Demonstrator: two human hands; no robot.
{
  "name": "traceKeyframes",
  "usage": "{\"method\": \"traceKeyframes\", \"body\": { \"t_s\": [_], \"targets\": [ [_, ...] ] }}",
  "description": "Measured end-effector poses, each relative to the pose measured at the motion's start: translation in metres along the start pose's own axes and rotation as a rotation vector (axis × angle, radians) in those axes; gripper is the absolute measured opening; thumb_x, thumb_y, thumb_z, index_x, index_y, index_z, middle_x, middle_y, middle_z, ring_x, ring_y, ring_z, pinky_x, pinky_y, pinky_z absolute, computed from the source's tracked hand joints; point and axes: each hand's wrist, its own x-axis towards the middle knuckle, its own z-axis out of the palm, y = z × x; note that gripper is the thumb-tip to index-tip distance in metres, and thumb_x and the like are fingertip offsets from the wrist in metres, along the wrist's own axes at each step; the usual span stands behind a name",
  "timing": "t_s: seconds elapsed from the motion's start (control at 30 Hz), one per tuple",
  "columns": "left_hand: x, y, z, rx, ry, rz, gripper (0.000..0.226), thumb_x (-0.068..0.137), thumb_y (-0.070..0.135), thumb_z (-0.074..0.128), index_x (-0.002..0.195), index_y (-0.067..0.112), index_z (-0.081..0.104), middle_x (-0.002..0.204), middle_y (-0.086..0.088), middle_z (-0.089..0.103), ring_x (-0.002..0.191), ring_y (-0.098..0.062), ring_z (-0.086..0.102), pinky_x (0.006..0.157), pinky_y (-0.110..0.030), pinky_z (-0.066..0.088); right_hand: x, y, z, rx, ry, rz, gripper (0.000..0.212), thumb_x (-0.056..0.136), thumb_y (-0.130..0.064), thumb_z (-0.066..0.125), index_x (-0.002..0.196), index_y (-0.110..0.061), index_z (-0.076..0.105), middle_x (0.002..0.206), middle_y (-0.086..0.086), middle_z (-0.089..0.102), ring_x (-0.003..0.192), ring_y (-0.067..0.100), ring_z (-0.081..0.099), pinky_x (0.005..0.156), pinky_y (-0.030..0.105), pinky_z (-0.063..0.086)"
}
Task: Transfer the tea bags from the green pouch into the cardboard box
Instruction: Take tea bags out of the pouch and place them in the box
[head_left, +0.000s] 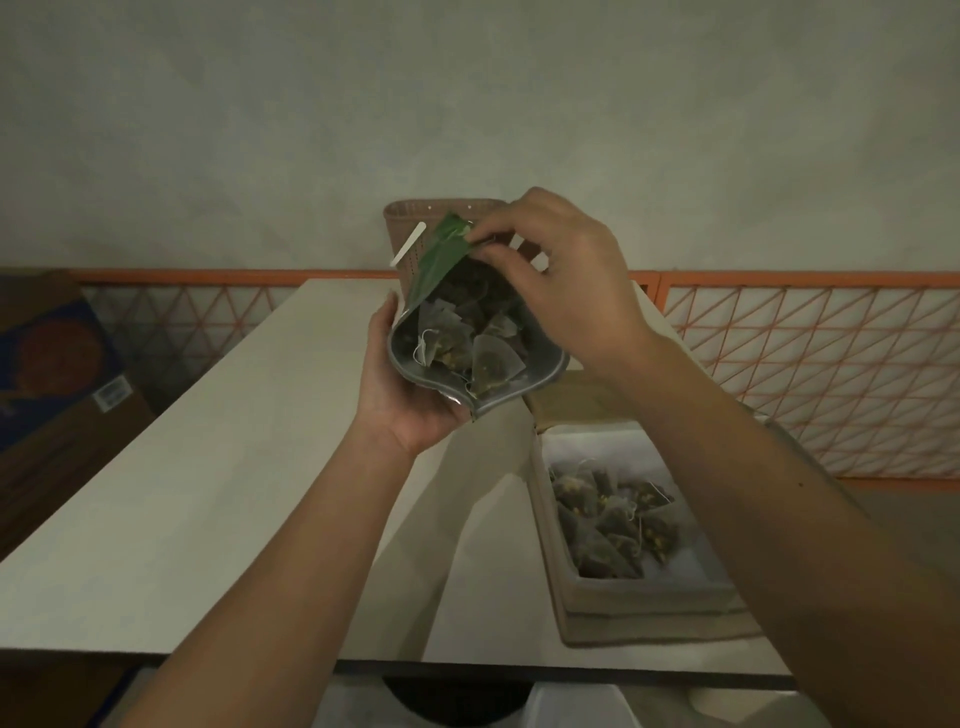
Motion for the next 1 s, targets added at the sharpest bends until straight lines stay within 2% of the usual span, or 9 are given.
{"method": "traceKeyframes", "body": {
  "t_s": [0.13, 0.3, 0.4, 0.5, 0.6, 0.73, 0.83, 0.9, 1.0],
  "targets": [
    [-0.001, -0.024, -0.016, -0.007, -0.032, 0.031, 0.08, 0.092, 0.075, 0.047, 0.148, 0.018, 0.052, 0.152, -0.02, 0.048, 0.144, -0.042, 0.039, 0.123, -0.058, 0.02, -0.007, 0.002, 0.0, -0.003, 0.058, 0.039, 0.013, 0.092, -0.02, 0.061, 0.101, -0.02, 0.071, 0.098, -0.013, 0.061, 0.09, 0.002, 0.057, 0.077, 0.027, 0.052],
    [-0.003, -0.041, -0.015, -0.047, 0.059, 0.05, 0.073, 0.094, 0.069, 0.049, 0.138, 0.013, 0.062, 0.144, -0.02, 0.057, 0.138, -0.038, 0.049, 0.124, -0.051, 0.024, -0.024, -0.001, 0.005, 0.014, -0.017, 0.04, 0.016, 0.095, -0.017, 0.057, 0.107, -0.02, 0.067, 0.101, -0.018, 0.055, 0.093, 0.003, 0.058, 0.077, 0.028, 0.053],
    [-0.008, -0.04, -0.012, -0.012, 0.113, 0.077, 0.067, 0.095, 0.065, 0.049, 0.13, 0.011, 0.067, 0.137, -0.015, 0.063, 0.127, -0.032, 0.058, 0.122, -0.048, 0.029, -0.041, -0.005, 0.005, 0.051, -0.069, 0.069, 0.025, 0.096, -0.011, 0.053, 0.118, -0.023, 0.056, 0.115, -0.014, 0.058, 0.099, 0.006, 0.058, 0.075, 0.026, 0.052],
    [-0.008, -0.039, -0.011, 0.002, 0.114, 0.098, 0.057, 0.098, 0.057, 0.048, 0.132, 0.015, 0.065, 0.136, -0.001, 0.06, 0.135, -0.018, 0.05, 0.12, -0.033, 0.028, -0.058, -0.003, 0.002, 0.047, -0.124, 0.024, 0.018, 0.092, -0.001, 0.052, 0.101, -0.015, 0.059, 0.126, -0.001, 0.055, 0.107, 0.014, 0.057, 0.076, 0.035, 0.053],
    [-0.007, -0.04, -0.019, -0.002, 0.103, 0.128, 0.055, 0.099, 0.055, 0.045, 0.12, 0.011, 0.07, 0.118, -0.012, 0.069, 0.106, -0.028, 0.066, 0.097, -0.04, 0.054, -0.073, -0.001, 0.002, -0.167, -0.215, 0.107, 0.008, 0.086, -0.021, 0.062, 0.093, -0.02, 0.066, 0.135, -0.002, 0.047, 0.107, 0.018, 0.057, 0.071, 0.04, 0.056],
    [-0.009, -0.041, -0.021, 0.045, 0.14, 0.141, 0.055, 0.091, 0.053, 0.051, 0.106, 0.009, 0.079, 0.117, -0.013, 0.071, 0.105, -0.029, 0.068, 0.103, -0.036, 0.045, -0.083, -0.008, 0.006, -0.413, -0.381, 0.268, 0.045, 0.073, -0.062, 0.068, 0.103, -0.027, 0.067, 0.13, -0.002, 0.041, 0.111, 0.018, 0.05, 0.081, 0.036, 0.055],
    [-0.011, -0.039, -0.019, 0.081, 0.128, 0.066, 0.059, 0.087, 0.056, 0.053, 0.113, 0.009, 0.077, 0.124, -0.014, 0.069, 0.113, -0.03, 0.062, 0.112, -0.038, 0.038, -0.083, -0.011, 0.005, -0.405, -0.363, 0.218, 0.028, 0.076, -0.048, 0.074, 0.091, -0.024, 0.071, 0.122, -0.001, 0.045, 0.107, 0.016, 0.049, 0.075, 0.034, 0.057],
    [-0.013, -0.037, -0.016, 0.083, 0.095, 0.035, 0.067, 0.094, 0.064, 0.045, 0.112, 0.009, 0.077, 0.121, -0.015, 0.071, 0.103, -0.032, 0.07, 0.096, -0.042, 0.055, -0.083, -0.011, 0.006, -0.35, -0.351, 0.189, 0.013, 0.081, -0.033, 0.074, 0.086, -0.021, 0.071, 0.115, -0.002, 0.047, 0.099, 0.014, 0.053, 0.069, 0.033, 0.057],
    [-0.017, -0.037, -0.013, 0.062, 0.087, 0.018, 0.069, 0.096, 0.066, 0.043, 0.114, 0.008, 0.076, 0.119, -0.017, 0.071, 0.097, -0.034, 0.073, 0.08, -0.044, 0.061, -0.081, -0.01, 0.004, -0.196, -0.325, 0.224, 0.008, 0.084, -0.026, 0.071, 0.086, -0.018, 0.069, 0.102, -0.005, 0.051, 0.088, 0.01, 0.056, 0.07, 0.029, 0.055]
  ]
}}
